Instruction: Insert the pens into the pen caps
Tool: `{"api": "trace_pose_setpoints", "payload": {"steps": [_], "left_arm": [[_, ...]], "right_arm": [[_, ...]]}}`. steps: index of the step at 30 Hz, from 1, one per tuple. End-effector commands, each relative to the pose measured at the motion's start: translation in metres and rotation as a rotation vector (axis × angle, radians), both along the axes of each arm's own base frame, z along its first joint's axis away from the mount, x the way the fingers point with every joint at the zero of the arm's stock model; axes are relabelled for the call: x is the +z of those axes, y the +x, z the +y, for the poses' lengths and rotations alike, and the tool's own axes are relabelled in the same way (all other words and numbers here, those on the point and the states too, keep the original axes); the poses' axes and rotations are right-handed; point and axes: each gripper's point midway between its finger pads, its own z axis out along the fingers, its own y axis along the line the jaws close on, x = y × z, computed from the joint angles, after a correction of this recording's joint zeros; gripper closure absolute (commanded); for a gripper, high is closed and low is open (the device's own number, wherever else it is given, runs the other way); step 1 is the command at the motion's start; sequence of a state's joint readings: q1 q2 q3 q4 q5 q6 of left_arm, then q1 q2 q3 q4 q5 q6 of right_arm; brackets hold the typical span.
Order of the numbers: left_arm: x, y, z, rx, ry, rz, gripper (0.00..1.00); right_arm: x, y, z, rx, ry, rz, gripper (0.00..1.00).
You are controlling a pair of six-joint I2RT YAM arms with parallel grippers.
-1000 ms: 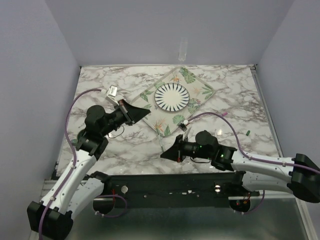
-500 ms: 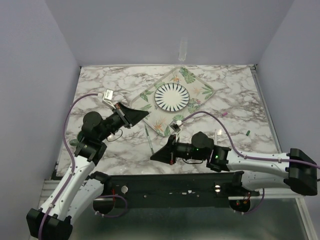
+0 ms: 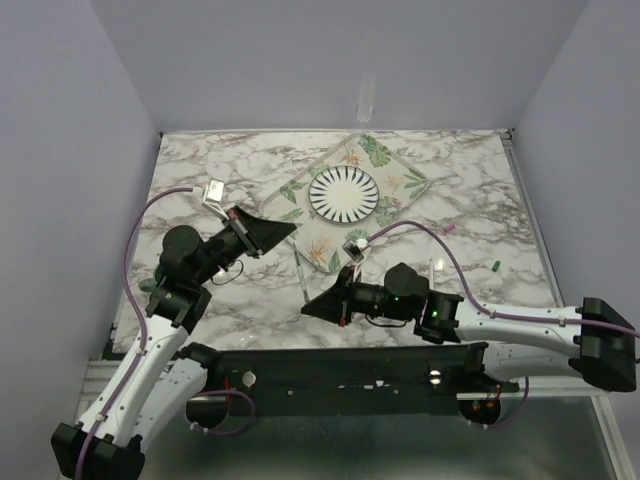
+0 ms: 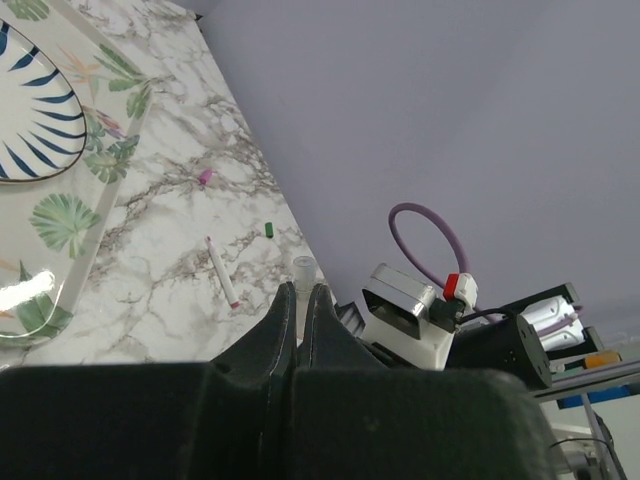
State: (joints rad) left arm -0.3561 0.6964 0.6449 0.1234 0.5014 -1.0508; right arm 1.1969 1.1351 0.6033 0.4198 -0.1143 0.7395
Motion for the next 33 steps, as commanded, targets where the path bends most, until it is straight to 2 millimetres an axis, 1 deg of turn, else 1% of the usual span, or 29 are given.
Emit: {"api": "trace_pose_setpoints", "payload": {"steps": [1,13,24,33], "left_arm": [[0.002,-0.008,0.001,-0.010,0.010,-0.017,1.00],[-0.004,-0.013,0.001,-0.021,0.013,-0.003,1.00],[-0.003,-0.018,0.000,-0.038,-0.011,0.009,1.00],[0.000,-0.016,0.001,-0.029,-0.028,0.016,1.00]], "right_arm": [[0.021,0.006,0.000,-0.037,0.034,-0.042,0.99],[0.021,0.007,-0.001,-0.044,0.036,-0.040,0.99],[0.021,0.007,-0.001,-0.047,0.037,-0.040,0.99],[0.019,0.005,0.001,-0.032,0.035,-0.032,0.99]]}}
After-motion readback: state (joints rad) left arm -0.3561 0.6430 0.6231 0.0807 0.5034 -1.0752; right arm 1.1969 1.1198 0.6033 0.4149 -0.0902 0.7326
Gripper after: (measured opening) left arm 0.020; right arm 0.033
